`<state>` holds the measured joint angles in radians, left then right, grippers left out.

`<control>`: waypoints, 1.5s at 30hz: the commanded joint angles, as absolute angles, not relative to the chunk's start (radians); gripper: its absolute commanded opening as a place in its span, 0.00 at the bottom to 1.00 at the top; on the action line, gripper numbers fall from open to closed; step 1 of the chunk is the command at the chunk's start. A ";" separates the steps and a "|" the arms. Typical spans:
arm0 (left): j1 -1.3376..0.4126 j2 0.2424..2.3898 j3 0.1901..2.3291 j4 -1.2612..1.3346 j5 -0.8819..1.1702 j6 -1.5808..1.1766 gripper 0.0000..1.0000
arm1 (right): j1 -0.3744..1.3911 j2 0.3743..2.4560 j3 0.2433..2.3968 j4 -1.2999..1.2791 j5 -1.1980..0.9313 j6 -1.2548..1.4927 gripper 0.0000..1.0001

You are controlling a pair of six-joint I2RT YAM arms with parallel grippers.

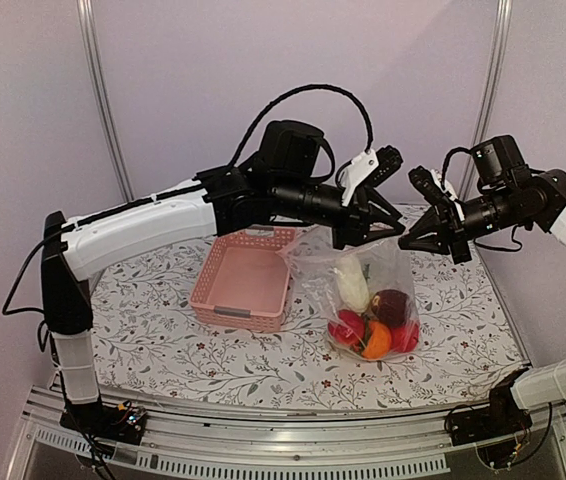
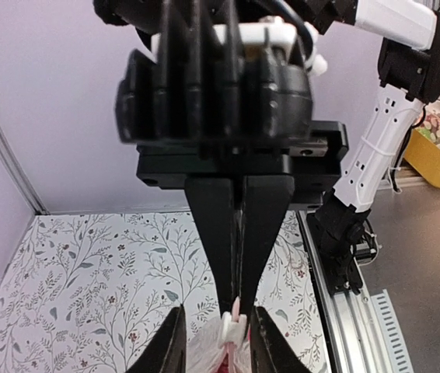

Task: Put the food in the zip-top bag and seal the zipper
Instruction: Hold the zipper from the zipper food storage bag.

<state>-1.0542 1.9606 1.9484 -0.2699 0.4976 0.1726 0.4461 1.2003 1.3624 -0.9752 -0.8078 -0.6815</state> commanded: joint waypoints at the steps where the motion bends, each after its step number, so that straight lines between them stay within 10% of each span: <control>1: -1.030 1.977 1.974 -0.268 0.533 0.158 0.23 | 0.455 1.177 1.363 -0.987 -0.794 -0.694 0.00; 45: -1.020 2.028 2.044 -0.386 0.559 0.144 0.02 | 0.455 1.156 1.355 -0.918 -0.729 -0.630 0.00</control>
